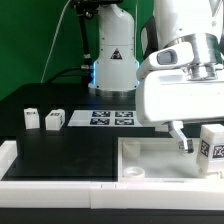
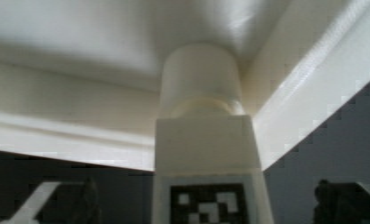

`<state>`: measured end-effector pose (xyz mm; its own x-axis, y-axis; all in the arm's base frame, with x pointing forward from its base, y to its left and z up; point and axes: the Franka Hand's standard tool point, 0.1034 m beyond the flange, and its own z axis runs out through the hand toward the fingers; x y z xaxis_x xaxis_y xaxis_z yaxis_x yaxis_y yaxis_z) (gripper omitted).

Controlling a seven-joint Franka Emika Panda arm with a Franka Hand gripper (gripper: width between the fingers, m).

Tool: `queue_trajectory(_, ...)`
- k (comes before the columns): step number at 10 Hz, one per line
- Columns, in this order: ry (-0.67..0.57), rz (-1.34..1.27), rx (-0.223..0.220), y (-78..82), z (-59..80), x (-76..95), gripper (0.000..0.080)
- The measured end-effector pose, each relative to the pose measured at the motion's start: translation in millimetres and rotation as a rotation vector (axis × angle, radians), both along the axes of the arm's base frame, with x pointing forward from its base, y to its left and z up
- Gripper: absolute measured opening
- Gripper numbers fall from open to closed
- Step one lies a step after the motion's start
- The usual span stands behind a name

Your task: Assemble one leg

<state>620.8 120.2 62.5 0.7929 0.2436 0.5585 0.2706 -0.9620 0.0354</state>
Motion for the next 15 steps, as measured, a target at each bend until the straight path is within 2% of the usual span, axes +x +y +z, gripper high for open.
queue_trajectory(1,0.000,0.000,0.000,0.0,0.0,0.0,0.0635)
queue_trajectory(4,0.007,-0.001,0.000,0.0,1.1,-0.1,0.0649)
queue_trajectory(6,0.020,0.001,-0.006,-1.7,21.8,4.9,0.0649)
queue_trajectory(8,0.106,0.009,-0.015,-3.1,29.4,8.2,0.0649)
queue_trajectory(9,0.096,0.009,-0.014,-2.5,33.8,11.4,0.0649)
queue_trajectory(10,0.115,0.009,-0.014,-1.8,30.6,9.1,0.0649)
queue_trajectory(11,0.254,0.004,-0.018,3.6,25.1,0.8,0.0649)
queue_trajectory(13,0.365,-0.004,-0.042,0.6,24.0,4.1,0.0649)
queue_trajectory(14,0.476,0.000,-0.059,-1.1,22.0,-1.2,0.0649)
queue_trajectory(15,0.544,0.003,-0.068,-1.6,22.7,1.3,0.0649)
